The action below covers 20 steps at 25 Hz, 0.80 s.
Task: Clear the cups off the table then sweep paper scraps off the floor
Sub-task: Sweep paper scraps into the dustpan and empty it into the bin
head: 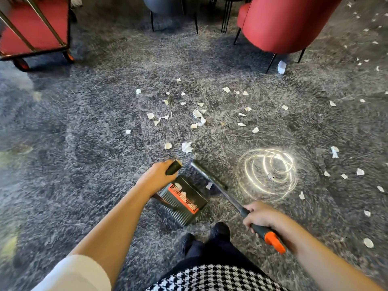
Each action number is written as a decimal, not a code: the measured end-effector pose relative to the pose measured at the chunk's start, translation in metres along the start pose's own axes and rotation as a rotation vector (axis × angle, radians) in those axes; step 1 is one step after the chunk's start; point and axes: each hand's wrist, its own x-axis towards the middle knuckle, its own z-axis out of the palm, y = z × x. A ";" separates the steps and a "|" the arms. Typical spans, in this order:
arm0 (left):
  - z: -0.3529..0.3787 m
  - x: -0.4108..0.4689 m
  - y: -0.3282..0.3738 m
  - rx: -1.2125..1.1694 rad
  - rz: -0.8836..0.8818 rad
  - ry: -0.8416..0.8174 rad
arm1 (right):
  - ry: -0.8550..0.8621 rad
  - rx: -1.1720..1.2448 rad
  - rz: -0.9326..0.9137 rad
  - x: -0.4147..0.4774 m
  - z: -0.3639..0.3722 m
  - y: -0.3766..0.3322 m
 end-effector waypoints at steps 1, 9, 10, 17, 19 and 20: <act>-0.001 0.000 -0.002 0.001 -0.001 0.000 | -0.042 0.077 0.007 -0.005 0.004 0.003; -0.009 -0.001 -0.015 0.014 0.012 0.026 | -0.087 0.320 -0.077 -0.053 -0.015 0.002; -0.012 -0.002 -0.019 0.009 0.009 0.032 | -0.077 0.297 -0.092 -0.054 -0.014 -0.003; -0.026 -0.015 -0.034 0.013 0.047 0.027 | 0.074 0.131 -0.106 -0.026 -0.012 -0.018; -0.024 -0.015 -0.033 0.038 0.048 -0.004 | 0.101 0.103 -0.112 -0.011 -0.008 -0.013; -0.022 -0.016 -0.034 0.046 0.044 -0.010 | 0.105 0.095 -0.101 -0.004 -0.002 -0.011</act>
